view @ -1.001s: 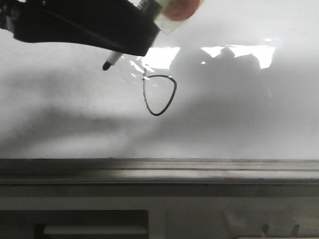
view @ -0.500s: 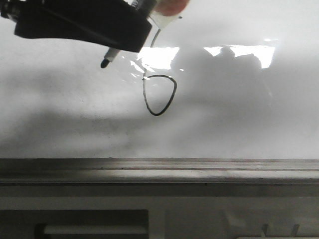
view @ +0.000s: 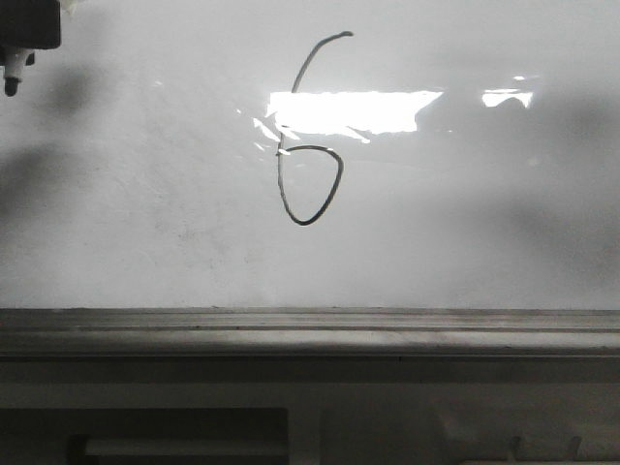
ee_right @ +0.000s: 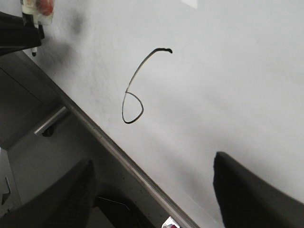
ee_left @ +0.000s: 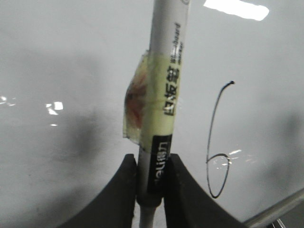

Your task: Write number 6 on whiteboard

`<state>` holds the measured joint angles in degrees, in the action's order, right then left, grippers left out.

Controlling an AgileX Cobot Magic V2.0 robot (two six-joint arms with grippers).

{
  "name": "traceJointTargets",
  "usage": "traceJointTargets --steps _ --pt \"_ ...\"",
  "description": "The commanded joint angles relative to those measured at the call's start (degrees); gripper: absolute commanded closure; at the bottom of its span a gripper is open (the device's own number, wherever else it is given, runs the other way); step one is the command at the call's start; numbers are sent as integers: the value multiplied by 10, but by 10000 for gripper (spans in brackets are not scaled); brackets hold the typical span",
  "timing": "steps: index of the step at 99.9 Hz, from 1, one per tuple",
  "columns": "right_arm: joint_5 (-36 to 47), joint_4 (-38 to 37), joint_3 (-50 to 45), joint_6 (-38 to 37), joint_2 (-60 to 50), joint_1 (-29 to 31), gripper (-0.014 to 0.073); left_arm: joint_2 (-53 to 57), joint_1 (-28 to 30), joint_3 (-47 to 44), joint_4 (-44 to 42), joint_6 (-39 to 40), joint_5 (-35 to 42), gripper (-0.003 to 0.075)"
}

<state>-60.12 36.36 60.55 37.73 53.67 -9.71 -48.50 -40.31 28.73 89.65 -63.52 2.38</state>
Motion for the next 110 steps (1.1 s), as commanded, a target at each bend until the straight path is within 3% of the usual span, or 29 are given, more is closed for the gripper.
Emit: traceJointTargets --steps 1,68,99,110 --pt "32 22 -3 0 -18 5 124 -10 2 17 22 6 18 741" --pt "27 27 -29 0 -23 5 125 -61 2 18 47 6 47 731" --pt "27 27 -29 0 -23 5 125 -61 2 18 46 6 72 468" --pt "27 27 -29 0 -23 5 125 -61 2 18 46 6 79 434"
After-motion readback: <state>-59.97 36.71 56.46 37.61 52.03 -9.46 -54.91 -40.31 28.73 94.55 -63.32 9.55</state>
